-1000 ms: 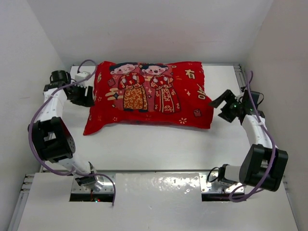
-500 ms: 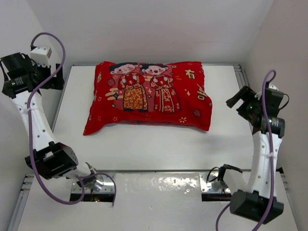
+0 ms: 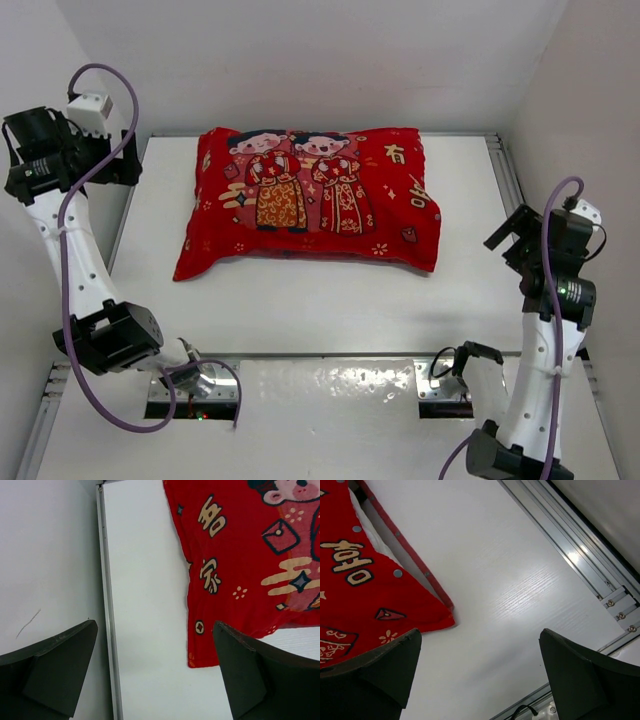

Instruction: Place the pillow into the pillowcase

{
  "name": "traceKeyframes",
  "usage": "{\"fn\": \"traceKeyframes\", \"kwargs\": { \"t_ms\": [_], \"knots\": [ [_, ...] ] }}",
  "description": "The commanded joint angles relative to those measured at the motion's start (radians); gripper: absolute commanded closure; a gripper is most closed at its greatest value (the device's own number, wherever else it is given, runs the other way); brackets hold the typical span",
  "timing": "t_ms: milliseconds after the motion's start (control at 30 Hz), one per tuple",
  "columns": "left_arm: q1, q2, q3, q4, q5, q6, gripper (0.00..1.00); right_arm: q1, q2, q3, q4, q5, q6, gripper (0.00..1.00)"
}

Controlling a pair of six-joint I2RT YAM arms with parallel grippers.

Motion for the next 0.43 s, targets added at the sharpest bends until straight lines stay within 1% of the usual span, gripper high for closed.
{"fn": "traceKeyframes", "kwargs": {
  "t_ms": [0,233,400],
  "knots": [
    [-0.018,-0.031,0.05,0.007,0.021,-0.019,0.0,-0.001,-0.007,0.01,0.002,0.037,0.02,0.01],
    [-0.02,-0.034,0.05,-0.003,0.016,-0.008,0.0,-0.001,-0.026,0.016,0.025,0.057,0.069,0.01],
    [-0.018,-0.037,0.045,-0.006,0.012,-0.003,0.0,0.001,-0.051,0.021,0.029,0.068,0.061,0.01]
  ]
}}
